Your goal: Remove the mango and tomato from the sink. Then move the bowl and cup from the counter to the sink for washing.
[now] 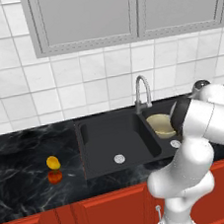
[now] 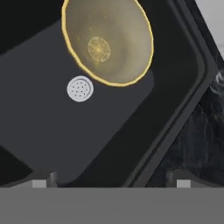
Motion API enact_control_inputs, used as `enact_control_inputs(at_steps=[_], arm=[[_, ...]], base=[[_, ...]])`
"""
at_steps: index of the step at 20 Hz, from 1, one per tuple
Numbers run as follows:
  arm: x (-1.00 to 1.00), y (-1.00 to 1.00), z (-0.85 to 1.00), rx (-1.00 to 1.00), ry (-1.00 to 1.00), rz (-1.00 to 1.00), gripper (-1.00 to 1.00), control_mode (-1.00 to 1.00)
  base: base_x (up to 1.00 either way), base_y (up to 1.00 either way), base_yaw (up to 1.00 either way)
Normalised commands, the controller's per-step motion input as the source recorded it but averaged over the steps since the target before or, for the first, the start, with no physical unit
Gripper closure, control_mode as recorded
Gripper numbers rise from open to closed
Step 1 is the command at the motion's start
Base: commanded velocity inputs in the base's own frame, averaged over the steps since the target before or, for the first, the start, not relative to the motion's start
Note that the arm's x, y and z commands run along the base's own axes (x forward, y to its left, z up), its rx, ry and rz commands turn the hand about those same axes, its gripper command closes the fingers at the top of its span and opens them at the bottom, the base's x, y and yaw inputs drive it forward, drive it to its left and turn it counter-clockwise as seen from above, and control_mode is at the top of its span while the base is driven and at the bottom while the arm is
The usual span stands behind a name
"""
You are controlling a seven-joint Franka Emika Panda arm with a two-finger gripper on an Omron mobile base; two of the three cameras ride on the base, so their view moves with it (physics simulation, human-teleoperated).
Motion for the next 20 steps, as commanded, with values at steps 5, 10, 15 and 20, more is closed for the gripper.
enact_control_inputs(at_steps=[5, 10, 15, 20], arm=[[-0.22, 0.0, 0.35, 0.14, 0.0, -0.6, -1.0, -1.0], [-0.34, 0.0, 0.35, 0.24, 0.0, -0.51, -1.0, -1.0], [-0.36, 0.0, 0.28, 0.3, 0.0, -0.39, -1.0, -1.0], [-0.2, 0.03, 0.24, 0.21, -0.06, -0.31, -1.0, -1.0]], base=[[0.0, 0.0, 0.0], [0.0, 0.0, 0.0], [0.0, 0.0, 0.0], [0.0, 0.0, 0.0]])
